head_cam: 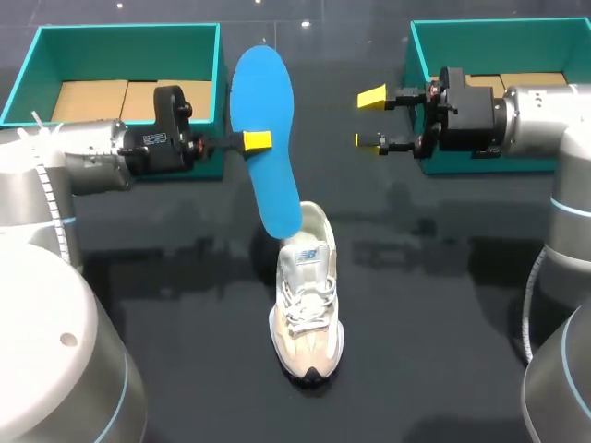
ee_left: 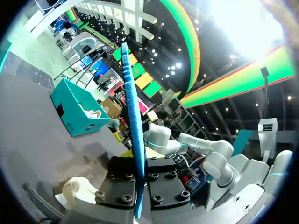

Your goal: Take the shoe out of the shoebox, open the shoe tongue, remove and reinsert the insole, then place the shoe into the shoebox

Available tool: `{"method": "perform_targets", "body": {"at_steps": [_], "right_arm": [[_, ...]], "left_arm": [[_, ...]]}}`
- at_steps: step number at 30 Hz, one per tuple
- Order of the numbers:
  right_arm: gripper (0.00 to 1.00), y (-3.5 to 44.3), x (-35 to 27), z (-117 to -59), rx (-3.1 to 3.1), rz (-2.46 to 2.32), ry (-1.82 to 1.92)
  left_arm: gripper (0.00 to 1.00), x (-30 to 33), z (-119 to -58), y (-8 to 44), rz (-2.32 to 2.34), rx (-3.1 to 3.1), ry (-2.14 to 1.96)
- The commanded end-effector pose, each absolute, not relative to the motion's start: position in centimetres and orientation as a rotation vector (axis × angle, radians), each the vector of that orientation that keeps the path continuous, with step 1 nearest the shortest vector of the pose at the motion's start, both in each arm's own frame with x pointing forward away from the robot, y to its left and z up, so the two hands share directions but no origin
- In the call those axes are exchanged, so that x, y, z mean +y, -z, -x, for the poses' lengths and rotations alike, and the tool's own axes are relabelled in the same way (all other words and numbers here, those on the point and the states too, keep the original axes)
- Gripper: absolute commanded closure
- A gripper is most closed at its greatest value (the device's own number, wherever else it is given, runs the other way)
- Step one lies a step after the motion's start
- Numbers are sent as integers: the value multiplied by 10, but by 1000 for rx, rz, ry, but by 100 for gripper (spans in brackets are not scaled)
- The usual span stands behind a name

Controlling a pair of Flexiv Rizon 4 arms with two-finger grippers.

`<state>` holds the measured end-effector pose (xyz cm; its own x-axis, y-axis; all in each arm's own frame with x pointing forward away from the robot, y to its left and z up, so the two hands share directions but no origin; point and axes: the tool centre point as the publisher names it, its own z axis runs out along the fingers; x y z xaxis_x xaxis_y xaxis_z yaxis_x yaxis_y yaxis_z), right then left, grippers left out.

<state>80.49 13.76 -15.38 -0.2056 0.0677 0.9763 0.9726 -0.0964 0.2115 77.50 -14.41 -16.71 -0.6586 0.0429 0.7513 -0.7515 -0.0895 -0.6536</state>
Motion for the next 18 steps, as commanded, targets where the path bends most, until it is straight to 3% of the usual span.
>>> {"method": "perform_targets", "body": {"at_steps": [1,18], "right_arm": [[0,154,138,-804,-1359,1225,1413],[0,154,138,-804,-1359,1225,1413]], "left_arm": [[100,-154,-785,167,-911,-1532,-1683],[100,-174,-790,194,-1171,-1378,-1395]]}}
